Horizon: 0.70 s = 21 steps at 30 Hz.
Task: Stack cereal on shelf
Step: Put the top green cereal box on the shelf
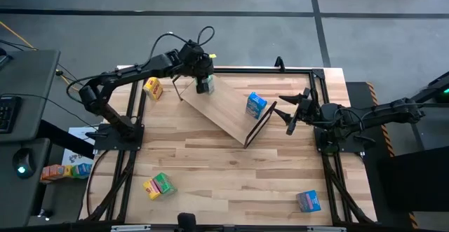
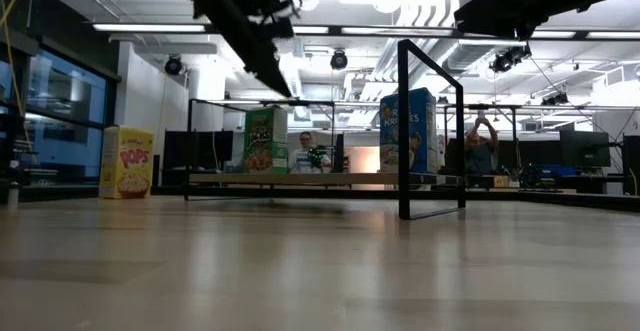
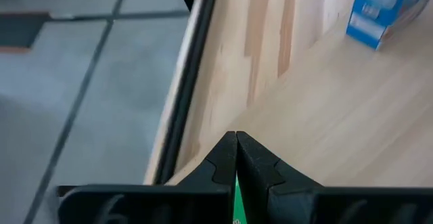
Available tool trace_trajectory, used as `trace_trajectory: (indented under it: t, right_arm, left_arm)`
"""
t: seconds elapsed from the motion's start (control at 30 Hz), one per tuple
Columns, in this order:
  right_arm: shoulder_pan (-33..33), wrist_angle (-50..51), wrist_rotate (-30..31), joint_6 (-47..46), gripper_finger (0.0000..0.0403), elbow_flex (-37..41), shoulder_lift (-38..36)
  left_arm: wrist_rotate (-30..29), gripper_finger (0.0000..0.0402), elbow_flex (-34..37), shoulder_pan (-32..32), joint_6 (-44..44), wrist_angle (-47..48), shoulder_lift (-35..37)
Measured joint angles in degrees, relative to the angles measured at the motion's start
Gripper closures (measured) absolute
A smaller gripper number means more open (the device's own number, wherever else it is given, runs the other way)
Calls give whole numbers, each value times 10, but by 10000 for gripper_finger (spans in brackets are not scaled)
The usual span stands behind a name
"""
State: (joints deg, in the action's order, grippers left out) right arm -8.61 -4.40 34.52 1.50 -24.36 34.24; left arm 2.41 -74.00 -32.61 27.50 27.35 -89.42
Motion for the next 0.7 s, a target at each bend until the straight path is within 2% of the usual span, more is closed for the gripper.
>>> trace_trajectory:
  t: [0.13, 0.27, 0.4, 0.53, 0.7]
  right_arm:
    - [0, 0, 0, 0, 153, 0, 1]
    - [0, 0, 0, 0, 153, 0, 10]
    - [0, 0, 3, 0, 153, 0, 26]
    - [0, -1, 27, 9, 153, 0, 34]
    - [0, -5, 33, 11, 153, 0, 32]
  left_arm:
    - [-1, 401, 0, 10, -49, 19, 48]
    - [-11, 401, 6, 24, -132, 81, 99]
    - [-26, 401, 69, 49, -222, 88, 143]
    - [-67, 401, 188, 84, -295, 14, 176]
    - [-139, 401, 346, 114, -392, -201, 190]
